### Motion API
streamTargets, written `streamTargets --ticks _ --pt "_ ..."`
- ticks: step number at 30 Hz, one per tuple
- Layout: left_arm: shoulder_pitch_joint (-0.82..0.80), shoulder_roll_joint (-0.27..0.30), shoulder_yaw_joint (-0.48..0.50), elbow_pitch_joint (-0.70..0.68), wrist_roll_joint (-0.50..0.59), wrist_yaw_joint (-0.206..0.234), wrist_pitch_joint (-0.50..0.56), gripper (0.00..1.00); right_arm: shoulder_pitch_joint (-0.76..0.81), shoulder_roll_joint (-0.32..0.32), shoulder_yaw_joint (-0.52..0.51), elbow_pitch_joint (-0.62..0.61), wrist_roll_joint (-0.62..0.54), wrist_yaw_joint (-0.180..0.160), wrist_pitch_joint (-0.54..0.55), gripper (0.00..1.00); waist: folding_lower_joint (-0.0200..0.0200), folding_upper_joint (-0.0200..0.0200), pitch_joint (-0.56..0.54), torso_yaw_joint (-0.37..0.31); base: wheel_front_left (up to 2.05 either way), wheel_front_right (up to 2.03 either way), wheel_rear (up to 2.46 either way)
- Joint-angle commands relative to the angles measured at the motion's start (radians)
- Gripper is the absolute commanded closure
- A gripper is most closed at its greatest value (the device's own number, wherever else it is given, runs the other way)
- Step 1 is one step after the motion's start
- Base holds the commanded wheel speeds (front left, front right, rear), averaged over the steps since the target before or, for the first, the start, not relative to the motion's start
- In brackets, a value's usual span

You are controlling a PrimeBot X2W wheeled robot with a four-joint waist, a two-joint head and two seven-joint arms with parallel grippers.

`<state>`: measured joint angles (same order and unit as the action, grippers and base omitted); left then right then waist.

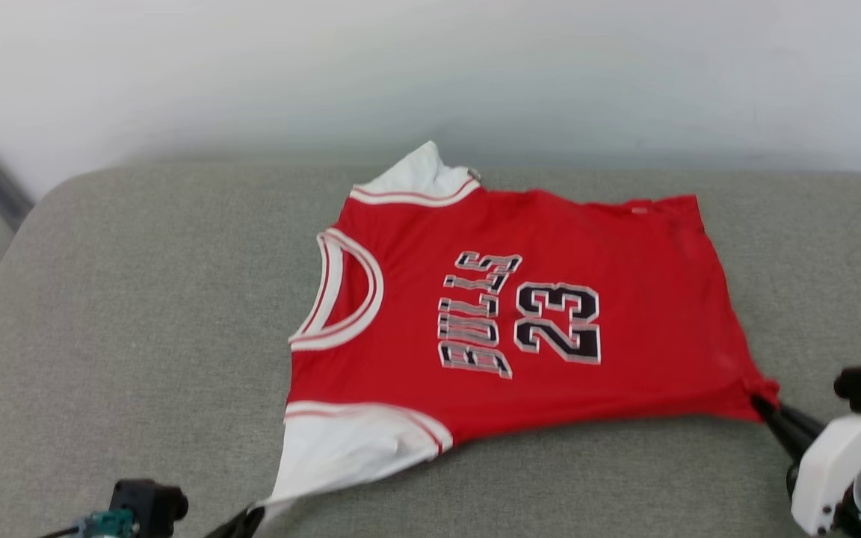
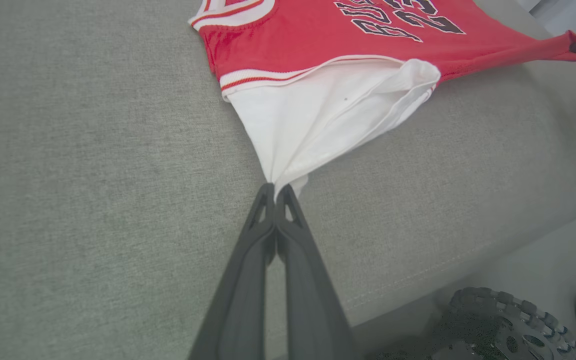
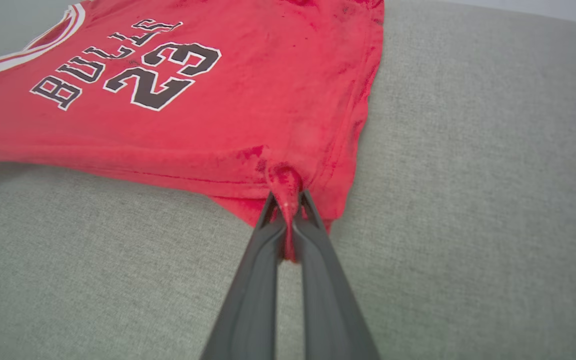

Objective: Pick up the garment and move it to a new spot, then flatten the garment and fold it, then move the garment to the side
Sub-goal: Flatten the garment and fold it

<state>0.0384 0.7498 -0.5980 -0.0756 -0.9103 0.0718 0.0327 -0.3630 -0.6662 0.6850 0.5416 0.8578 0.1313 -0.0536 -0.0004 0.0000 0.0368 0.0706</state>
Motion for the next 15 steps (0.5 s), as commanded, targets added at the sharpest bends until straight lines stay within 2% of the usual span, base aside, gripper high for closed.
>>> streamTargets --ticks 1,6,10,15 --pt "0.037 0.018 0.000 -0.023 -0.012 0.011 0.006 1.00 0.046 -0.011 -0.015 -0.022 0.026 -0.001 0.010 1.00 0.0004 0.0000 -0.022 -0.010 0.00 0.00 0.00" --pt "0.144 0.048 -0.006 -0.090 -0.074 0.025 0.030 1.00 0.176 -0.038 -0.059 -0.083 0.062 -0.001 0.039 1.00 0.0004 0.0000 -0.047 -0.025 0.00 0.00 0.00" --pt "0.214 0.088 -0.022 -0.132 -0.117 0.014 0.068 1.00 0.281 -0.055 -0.099 -0.154 0.108 -0.001 0.081 1.00 0.0004 0.0000 -0.053 -0.033 0.00 0.00 0.00" --pt "0.254 0.134 -0.028 -0.172 -0.145 -0.008 0.096 1.00 0.378 -0.070 -0.150 -0.229 0.111 -0.001 0.126 1.00 0.0004 0.0000 -0.045 -0.040 0.00 0.00 0.00"
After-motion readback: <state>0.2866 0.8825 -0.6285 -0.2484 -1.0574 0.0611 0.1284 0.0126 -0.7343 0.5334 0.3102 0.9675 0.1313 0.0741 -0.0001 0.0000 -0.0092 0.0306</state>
